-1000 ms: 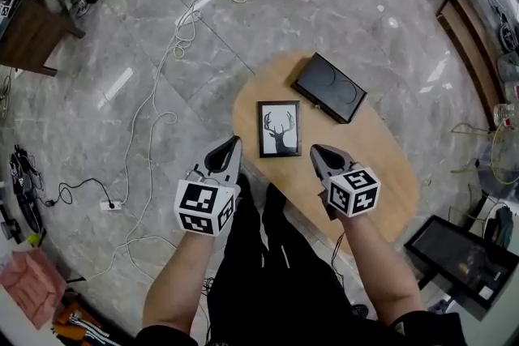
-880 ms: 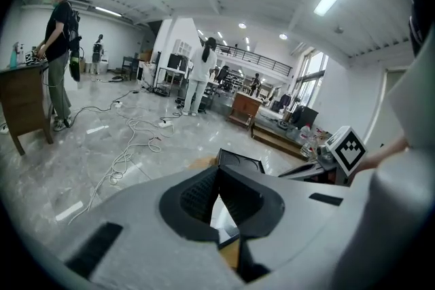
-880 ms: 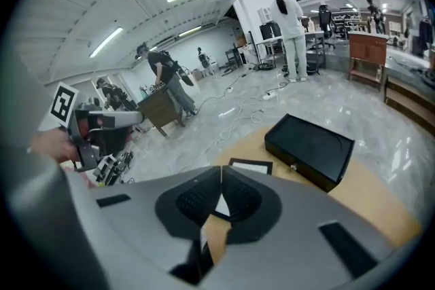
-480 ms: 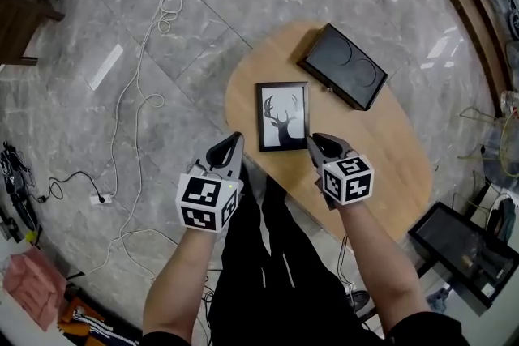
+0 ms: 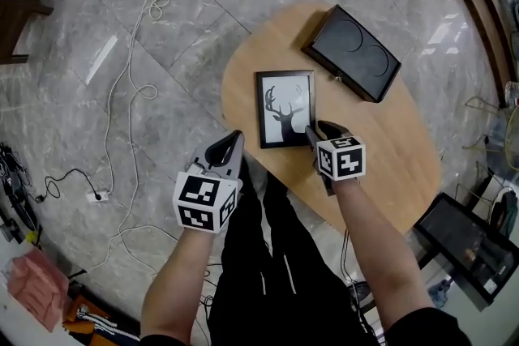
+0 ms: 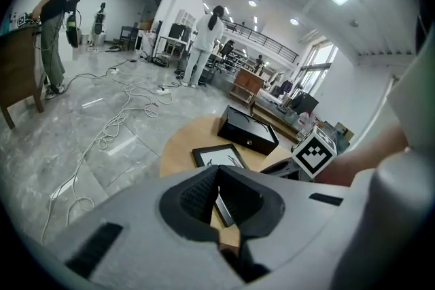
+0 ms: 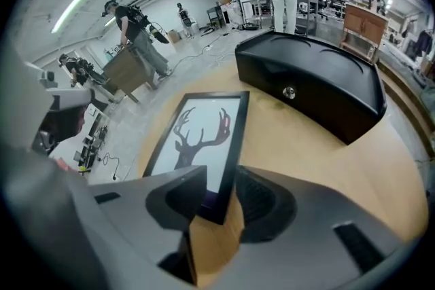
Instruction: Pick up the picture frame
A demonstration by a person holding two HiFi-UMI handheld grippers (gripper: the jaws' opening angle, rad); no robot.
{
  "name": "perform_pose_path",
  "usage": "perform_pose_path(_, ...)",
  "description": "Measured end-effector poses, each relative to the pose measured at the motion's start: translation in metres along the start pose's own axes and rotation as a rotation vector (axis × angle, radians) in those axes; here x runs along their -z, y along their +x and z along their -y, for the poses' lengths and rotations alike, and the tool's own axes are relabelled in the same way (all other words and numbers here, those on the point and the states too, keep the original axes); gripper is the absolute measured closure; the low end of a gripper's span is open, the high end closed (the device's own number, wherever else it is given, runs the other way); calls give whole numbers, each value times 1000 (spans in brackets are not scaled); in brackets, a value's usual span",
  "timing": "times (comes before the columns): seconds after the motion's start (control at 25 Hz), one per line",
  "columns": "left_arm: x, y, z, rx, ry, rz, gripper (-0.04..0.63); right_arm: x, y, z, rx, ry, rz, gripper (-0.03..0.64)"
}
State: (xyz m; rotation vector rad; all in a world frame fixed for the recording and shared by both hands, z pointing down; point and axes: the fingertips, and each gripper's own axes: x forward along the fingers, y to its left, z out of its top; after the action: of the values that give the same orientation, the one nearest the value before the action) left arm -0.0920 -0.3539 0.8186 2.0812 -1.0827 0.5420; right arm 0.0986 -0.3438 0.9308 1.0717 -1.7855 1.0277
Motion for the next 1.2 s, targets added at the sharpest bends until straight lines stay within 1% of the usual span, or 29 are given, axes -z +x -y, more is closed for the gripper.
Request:
perform_pose_path(0.08,4,0,-4,1,-6,-11,588,2,8,4,27,0,-26,494)
perform_pose_path(0.16,6,1,-5,3,-7,-17,588,3,14,6,38,8,-49,520)
perform_pose_path(0.2,6,2,-4,5,-6,-19,588,3,17,7,39,11,-57,522)
perform_pose_path(0.28,7,3,-3,10,-7,-24,588,5,19,7,39,3,-78,526)
perform_pose_path(0.48,11,3,1,32,-9,-42,588,16,15,15,65,-93,-158,523)
perform_pose_path(0.68,14,5,4,57,-13,-55,588,19,18,18,82,-59,-191,520)
perform_pose_path(0.84,17,9,6,76,-21,-51,588,18,20,21,103,-64,-219,517)
perform_pose_path(0.96,20,10,5,85,-27,-49,588,19,21,22,125,-56,-224,518)
perform_pose_path(1.08,16,5,6,85,-29,-44,588,19,21,19,113,-48,-199,526)
perform_pose_path(1.2,10,-1,4,82,-17,-36,588,20,18,22,103,-3,-172,538)
